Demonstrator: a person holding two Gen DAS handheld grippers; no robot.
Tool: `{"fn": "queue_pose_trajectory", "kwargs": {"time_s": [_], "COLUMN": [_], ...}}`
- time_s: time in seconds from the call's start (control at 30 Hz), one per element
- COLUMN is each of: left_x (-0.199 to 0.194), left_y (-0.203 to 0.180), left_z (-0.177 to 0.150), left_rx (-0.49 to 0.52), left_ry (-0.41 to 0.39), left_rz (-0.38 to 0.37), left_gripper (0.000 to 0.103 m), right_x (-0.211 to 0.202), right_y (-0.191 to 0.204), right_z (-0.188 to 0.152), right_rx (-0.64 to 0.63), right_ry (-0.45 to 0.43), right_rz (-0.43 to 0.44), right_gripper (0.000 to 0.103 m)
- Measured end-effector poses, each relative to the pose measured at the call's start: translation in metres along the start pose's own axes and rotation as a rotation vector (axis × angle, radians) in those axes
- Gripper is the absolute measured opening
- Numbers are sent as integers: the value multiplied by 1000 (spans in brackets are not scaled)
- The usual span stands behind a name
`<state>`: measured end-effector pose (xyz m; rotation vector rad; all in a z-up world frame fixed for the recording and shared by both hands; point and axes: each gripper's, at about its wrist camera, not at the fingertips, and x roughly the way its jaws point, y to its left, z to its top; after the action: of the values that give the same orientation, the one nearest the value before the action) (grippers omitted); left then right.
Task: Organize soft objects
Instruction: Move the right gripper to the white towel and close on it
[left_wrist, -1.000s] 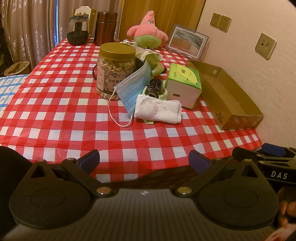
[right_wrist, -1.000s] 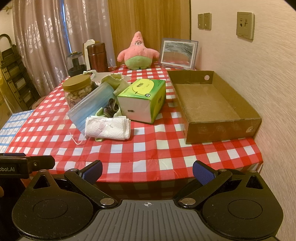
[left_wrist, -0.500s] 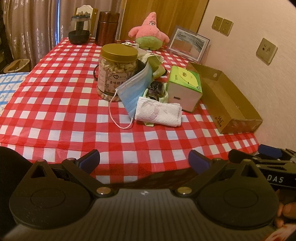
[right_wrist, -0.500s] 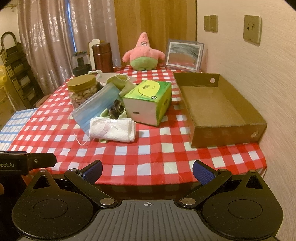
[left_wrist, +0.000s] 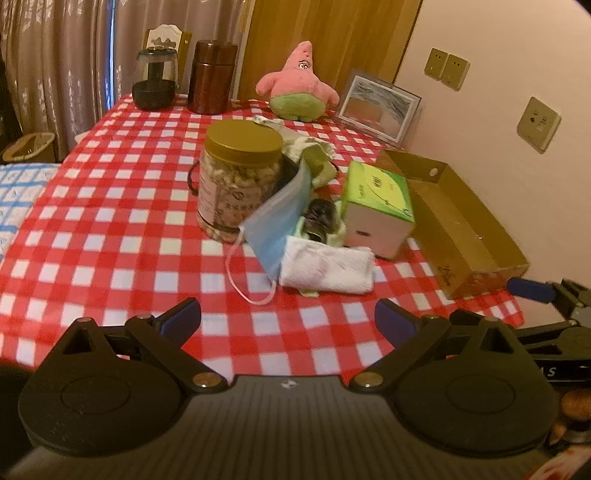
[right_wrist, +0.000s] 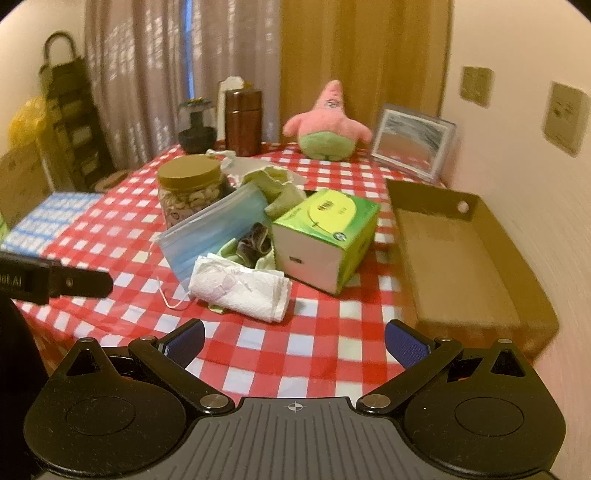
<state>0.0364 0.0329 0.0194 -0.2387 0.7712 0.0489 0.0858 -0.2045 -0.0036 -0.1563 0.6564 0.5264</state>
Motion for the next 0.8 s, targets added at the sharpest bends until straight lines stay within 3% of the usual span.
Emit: {"fn": "queue_pose_trajectory", "kwargs": {"time_s": [0.3,0.53,0.67,0.8], "left_x": [31,62,79,91], "left_y": [22,23,25,28], "left_z": [20,25,27,30], "left_rx": [41,145,197,263], "left_ry": [14,51,65,73], "left_rz": [20,13,24,19], "left_gripper": [100,98,96,92], "right_x": [51,92,114,132], "right_y": [7,17,27,36], "right_z": [17,22,24,23], "right_rx": [-160,-321,-445,-570], "right_ry": [48,84,103,107], "right_rz": [72,131,166,186], "right_gripper": [102,102,91,88]}}
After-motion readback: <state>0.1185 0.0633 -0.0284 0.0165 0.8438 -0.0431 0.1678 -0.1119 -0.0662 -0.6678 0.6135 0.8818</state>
